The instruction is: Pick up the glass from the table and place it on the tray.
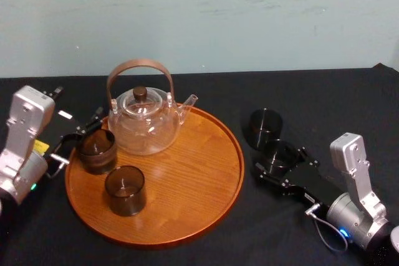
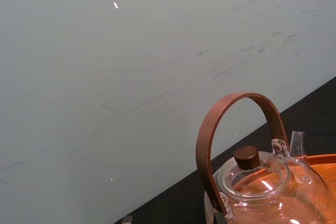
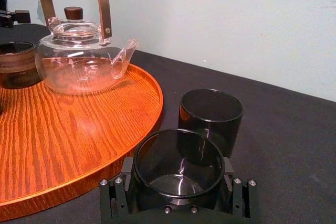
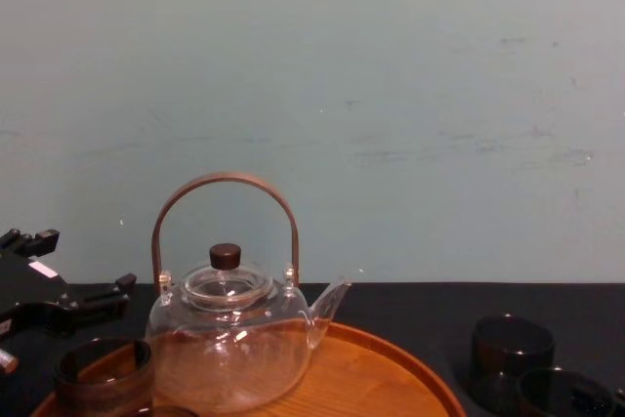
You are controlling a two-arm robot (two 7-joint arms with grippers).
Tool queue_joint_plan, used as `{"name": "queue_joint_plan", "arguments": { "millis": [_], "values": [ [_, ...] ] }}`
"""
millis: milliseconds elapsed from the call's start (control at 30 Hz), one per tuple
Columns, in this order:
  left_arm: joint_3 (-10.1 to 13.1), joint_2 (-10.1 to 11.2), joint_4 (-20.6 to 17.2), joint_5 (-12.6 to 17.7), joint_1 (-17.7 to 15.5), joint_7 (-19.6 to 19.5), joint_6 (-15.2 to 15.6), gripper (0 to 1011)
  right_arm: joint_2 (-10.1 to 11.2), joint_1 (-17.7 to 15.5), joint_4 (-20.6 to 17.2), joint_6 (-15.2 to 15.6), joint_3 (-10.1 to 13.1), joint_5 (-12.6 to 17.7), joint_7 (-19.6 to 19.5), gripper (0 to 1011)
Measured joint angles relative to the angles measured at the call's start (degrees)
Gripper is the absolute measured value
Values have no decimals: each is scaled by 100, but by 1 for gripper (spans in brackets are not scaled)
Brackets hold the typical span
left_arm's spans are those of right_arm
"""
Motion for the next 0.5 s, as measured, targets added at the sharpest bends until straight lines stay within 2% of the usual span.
{"name": "queue_joint_plan", "arguments": {
  "millis": [167,300,500],
  "values": [
    [0,0,0,0,0,0,0,1002,2,-2,-1,5,-2,-2,-3,1002],
    [0,0,0,0,0,0,0,1001,4,-3,-1,9,-3,-4,-5,914],
    [0,0,0,0,0,0,0,1002,6,-5,-1,11,-3,-4,-7,905]
  ]
}}
